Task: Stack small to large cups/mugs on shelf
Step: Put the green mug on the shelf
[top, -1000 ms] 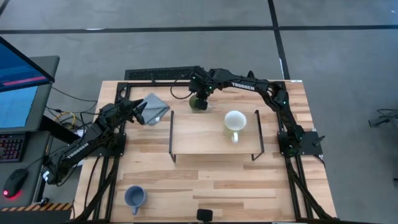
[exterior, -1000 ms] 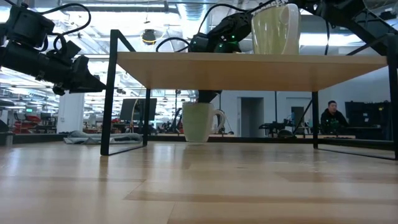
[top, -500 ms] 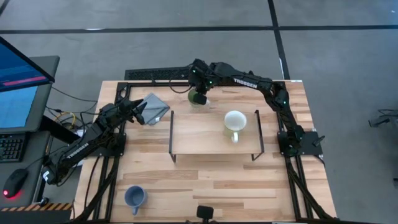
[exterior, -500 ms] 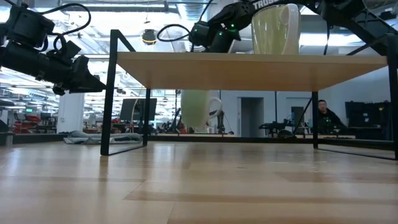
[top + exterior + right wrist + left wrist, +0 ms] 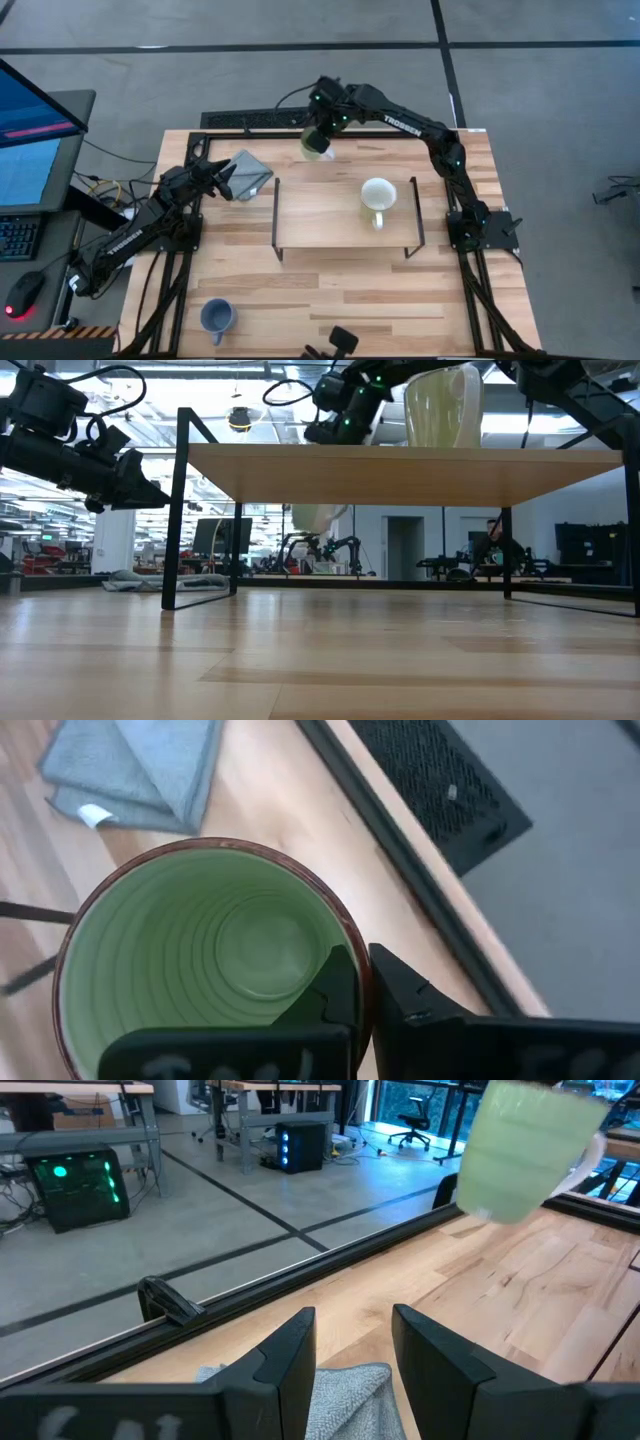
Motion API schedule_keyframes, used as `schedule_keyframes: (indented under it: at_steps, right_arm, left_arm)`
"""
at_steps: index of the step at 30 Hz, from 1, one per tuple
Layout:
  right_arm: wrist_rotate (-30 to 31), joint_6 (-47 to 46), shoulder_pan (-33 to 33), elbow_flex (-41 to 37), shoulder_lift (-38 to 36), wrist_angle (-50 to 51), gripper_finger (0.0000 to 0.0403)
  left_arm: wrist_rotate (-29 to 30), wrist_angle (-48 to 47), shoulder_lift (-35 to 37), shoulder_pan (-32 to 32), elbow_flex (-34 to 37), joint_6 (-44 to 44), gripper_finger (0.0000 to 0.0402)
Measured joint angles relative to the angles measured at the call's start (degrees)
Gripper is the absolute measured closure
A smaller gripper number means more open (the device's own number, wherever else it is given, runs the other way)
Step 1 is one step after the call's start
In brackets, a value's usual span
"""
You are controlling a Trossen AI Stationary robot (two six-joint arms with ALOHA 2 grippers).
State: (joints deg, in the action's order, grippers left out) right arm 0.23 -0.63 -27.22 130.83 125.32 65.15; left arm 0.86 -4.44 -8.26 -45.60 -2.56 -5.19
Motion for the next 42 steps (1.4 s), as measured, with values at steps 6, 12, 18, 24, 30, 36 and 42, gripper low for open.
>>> schedule_keyframes:
  at_steps: [6,12,18,24,30,36,42]
  right_arm:
    - [-0.1,-8.3,0.6,3.8,-0.8,4.1,0.0381]
    - [-0.2,-14.3,1.8,3.8,-2.7,6.2,0.0381]
    - [-0.2,-19.5,4.3,4.1,-3.7,7.9,0.0381]
    - [-0.1,-24.2,7.0,4.2,-5.4,8.7,0.0381]
    - [0.4,-29.3,8.9,4.1,-8.0,10.7,0.0381]
    - [1.9,-33.9,11.5,4.2,-10.0,14.6,0.0381]
    - [1.9,-41.9,14.2,4.2,-10.9,16.9,0.0381]
  left_arm:
    - [0.0,0.0,0.0,0.0,0.0,0.0,0.0277]
    - [0.3,0.0,0.0,0.0,0.0,0.0,0.0277]
    - [0.4,0.0,0.0,0.0,0.0,0.0,0.0277]
    - [0.3,0.0,0.0,0.0,0.0,-0.2,0.0277]
    - [0.3,0.0,0.0,0.0,0.0,-1.6,0.0277]
    - [0.1,0.0,-0.4,0.0,0.0,-1.6,0.0277]
    - [0.1,0.0,-0.4,0.0,0.0,-1.7,0.0277]
